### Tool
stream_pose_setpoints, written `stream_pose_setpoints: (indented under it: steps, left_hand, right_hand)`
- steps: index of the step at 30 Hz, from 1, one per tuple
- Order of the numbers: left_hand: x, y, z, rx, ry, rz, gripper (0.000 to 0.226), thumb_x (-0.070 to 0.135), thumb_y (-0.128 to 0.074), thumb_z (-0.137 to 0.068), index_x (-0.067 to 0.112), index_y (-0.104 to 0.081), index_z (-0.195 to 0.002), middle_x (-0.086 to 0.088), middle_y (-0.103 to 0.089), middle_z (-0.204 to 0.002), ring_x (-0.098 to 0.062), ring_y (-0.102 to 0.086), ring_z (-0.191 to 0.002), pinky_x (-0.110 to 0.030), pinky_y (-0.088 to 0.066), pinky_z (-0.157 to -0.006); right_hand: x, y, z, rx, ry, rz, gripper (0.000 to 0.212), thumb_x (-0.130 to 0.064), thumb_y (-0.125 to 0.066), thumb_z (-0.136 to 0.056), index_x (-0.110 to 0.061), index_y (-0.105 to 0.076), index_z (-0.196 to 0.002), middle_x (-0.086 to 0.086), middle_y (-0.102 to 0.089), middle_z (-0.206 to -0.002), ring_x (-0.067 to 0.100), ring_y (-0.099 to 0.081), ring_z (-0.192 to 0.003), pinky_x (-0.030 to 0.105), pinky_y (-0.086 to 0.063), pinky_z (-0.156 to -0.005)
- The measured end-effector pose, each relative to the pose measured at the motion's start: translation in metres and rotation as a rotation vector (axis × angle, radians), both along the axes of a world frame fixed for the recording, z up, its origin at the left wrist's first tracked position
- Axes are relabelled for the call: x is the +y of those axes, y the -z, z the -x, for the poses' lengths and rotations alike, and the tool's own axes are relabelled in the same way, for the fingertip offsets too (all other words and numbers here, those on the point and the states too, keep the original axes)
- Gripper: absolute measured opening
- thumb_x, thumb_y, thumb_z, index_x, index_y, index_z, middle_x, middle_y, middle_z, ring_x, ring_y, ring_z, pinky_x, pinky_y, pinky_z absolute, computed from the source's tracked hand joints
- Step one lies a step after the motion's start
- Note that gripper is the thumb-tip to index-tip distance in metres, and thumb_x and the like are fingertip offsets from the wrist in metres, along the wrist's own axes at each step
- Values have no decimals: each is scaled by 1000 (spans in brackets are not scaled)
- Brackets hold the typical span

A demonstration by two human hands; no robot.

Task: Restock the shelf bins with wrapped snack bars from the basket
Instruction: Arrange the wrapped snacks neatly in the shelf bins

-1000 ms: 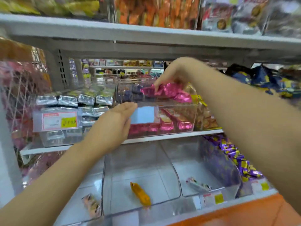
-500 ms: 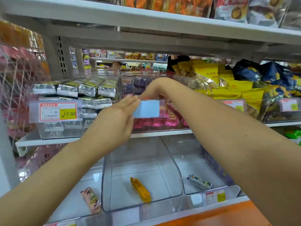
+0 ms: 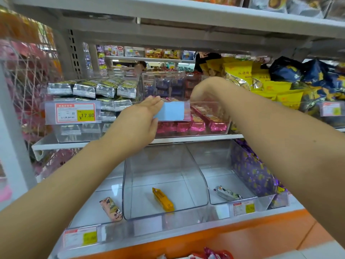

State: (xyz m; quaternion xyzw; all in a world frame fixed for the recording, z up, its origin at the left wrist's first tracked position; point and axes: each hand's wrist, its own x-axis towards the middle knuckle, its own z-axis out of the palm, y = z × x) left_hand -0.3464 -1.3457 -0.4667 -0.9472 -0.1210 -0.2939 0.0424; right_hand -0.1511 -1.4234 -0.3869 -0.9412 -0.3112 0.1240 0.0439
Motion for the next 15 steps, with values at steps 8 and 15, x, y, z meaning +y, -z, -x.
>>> stream_pose_setpoints:
  steps: [8,15]
  left_hand:
    - [-3,-4,-1,32,-28,13,54,15,-39,-99,18,-22,-151,3,-19,-157,-11,-16,-145,-28,-26,-110]
    - [-20,7,8,-30,1,128,51,14,-43,-98,10,-30,-148,-4,-24,-156,-17,-26,-143,-27,-25,-111]
  right_hand:
    - [-18,-2,3,156,-2,5,42,-28,-42,-101,-2,-52,-133,23,-49,-137,41,-55,-116,51,-49,-96]
    - [-36,-6,22,-72,-109,-409,26,-26,-51,-98,-5,-66,-100,4,-66,-84,15,-61,-72,28,-52,-70]
